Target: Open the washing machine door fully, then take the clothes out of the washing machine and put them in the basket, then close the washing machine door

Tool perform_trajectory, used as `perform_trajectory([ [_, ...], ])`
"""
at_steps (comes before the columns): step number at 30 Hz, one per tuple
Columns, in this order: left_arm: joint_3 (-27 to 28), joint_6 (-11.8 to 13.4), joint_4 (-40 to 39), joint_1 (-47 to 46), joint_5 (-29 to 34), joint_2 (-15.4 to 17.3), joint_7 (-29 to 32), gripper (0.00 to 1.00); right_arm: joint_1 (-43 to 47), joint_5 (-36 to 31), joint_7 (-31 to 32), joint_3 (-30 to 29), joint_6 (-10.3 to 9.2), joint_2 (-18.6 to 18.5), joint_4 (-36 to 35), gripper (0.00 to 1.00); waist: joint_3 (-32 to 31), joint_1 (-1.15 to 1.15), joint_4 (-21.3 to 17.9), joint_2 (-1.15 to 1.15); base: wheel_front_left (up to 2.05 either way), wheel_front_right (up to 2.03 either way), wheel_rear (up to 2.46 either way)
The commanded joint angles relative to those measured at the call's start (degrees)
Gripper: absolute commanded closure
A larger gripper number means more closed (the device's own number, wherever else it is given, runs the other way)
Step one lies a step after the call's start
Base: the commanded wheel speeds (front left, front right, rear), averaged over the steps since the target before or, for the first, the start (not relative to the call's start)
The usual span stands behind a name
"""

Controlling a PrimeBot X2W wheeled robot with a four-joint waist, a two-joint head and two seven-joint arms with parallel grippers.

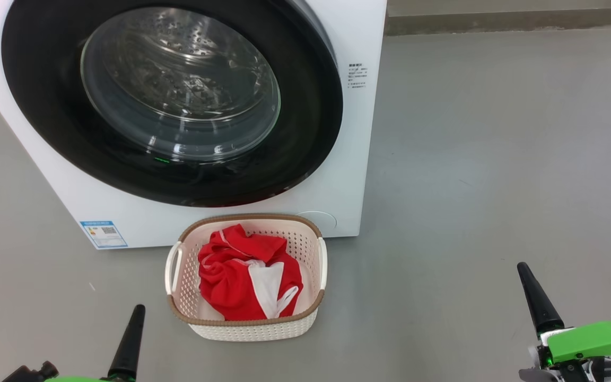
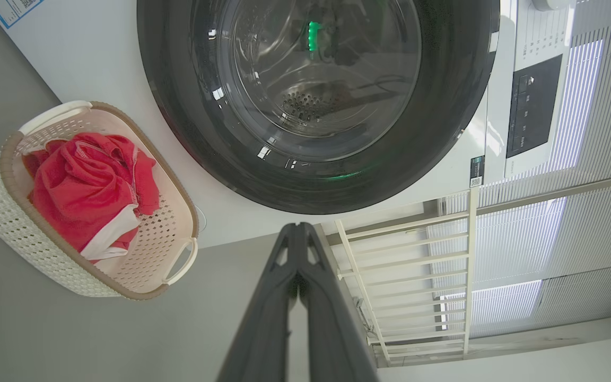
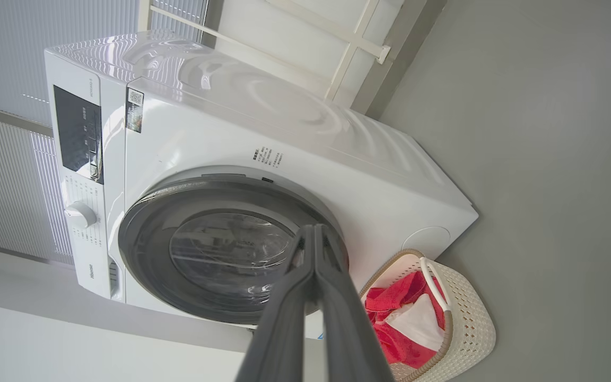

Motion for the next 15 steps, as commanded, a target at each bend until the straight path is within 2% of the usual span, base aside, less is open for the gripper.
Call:
perform_trajectory([
  [1, 1.8, -0.9, -1.0, -2.7, -1.6, 0.5, 0.4, 1.0, -3.4, 2.0, 0.5, 0.7, -0.01, -0.9, -1.3, 1.0, 0.0, 0.0, 0.0, 0.0, 0.0, 0.0, 0.0],
  [15, 2.8, -1.4, -0.4, -4.0, -10.3, 0.6, 2.7, 1.0, -5.0, 10.9, 2.5, 0.0, -0.04, -1.1, -0.5, 1.0, 0.5, 0.0, 0.2, 0.0, 0.0, 0.0, 0.0],
])
